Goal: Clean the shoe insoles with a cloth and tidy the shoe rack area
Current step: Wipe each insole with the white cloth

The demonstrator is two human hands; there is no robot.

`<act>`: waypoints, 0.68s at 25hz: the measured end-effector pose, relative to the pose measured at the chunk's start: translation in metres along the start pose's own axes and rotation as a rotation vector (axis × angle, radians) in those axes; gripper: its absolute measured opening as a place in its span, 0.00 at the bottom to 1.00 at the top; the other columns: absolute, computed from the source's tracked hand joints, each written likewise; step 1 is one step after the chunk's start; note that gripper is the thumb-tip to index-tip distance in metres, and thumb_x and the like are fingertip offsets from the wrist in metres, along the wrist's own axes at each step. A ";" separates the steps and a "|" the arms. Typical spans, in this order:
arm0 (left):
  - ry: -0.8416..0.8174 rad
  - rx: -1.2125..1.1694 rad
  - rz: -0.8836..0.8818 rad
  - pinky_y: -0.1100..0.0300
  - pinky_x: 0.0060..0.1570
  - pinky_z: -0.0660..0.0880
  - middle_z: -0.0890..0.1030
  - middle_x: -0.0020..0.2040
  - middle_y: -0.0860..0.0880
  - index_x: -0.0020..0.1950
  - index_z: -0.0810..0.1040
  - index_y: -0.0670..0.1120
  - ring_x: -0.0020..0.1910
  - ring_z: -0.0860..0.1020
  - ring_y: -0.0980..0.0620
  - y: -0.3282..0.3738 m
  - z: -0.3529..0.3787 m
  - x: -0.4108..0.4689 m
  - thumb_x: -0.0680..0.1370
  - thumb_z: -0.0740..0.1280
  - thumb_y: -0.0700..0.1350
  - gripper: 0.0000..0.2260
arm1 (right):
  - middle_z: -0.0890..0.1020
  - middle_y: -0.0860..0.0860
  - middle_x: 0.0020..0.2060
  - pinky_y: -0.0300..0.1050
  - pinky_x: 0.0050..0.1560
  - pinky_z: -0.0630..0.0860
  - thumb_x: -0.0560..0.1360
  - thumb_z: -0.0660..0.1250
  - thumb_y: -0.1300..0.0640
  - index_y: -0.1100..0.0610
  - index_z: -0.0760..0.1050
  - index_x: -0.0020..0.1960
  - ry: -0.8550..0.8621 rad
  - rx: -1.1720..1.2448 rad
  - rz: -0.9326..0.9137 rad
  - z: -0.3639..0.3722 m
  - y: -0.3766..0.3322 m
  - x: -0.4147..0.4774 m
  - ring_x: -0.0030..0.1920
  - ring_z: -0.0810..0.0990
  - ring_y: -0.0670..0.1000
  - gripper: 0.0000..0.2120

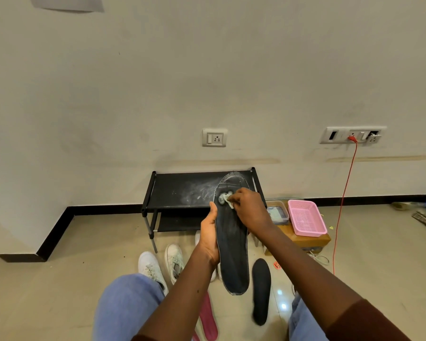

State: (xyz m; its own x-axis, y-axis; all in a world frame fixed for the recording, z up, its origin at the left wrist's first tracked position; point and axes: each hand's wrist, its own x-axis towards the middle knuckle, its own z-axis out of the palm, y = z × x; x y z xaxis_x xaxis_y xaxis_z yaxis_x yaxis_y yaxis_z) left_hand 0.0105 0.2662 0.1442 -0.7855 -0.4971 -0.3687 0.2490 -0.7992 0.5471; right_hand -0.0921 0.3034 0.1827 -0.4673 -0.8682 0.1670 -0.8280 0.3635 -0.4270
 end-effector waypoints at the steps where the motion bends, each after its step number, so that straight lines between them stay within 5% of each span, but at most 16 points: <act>1: -0.009 -0.009 0.004 0.53 0.36 0.82 0.84 0.43 0.40 0.49 0.83 0.41 0.39 0.84 0.44 0.001 0.000 0.001 0.80 0.52 0.60 0.27 | 0.78 0.55 0.56 0.39 0.54 0.70 0.78 0.60 0.62 0.59 0.78 0.59 0.005 0.012 0.003 0.000 -0.001 0.001 0.54 0.76 0.53 0.12; 7: -0.055 -0.079 -0.011 0.55 0.40 0.81 0.83 0.42 0.40 0.43 0.85 0.40 0.41 0.83 0.45 0.006 0.000 0.000 0.78 0.51 0.65 0.34 | 0.78 0.54 0.56 0.31 0.55 0.66 0.76 0.62 0.66 0.59 0.78 0.58 -0.064 0.109 -0.086 0.000 -0.010 -0.019 0.56 0.76 0.50 0.13; 17: -0.037 -0.044 -0.041 0.55 0.40 0.81 0.83 0.40 0.40 0.41 0.85 0.40 0.40 0.83 0.44 0.008 0.004 -0.004 0.77 0.52 0.65 0.33 | 0.76 0.54 0.57 0.39 0.59 0.70 0.78 0.60 0.63 0.58 0.75 0.62 -0.035 0.033 -0.098 0.009 -0.012 -0.026 0.57 0.74 0.51 0.14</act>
State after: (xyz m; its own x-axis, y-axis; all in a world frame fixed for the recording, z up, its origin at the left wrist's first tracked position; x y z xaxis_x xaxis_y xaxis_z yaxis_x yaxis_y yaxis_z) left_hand 0.0140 0.2630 0.1530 -0.8156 -0.4515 -0.3619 0.2404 -0.8333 0.4979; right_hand -0.0675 0.3184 0.1750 -0.3726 -0.9106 0.1790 -0.8584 0.2649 -0.4393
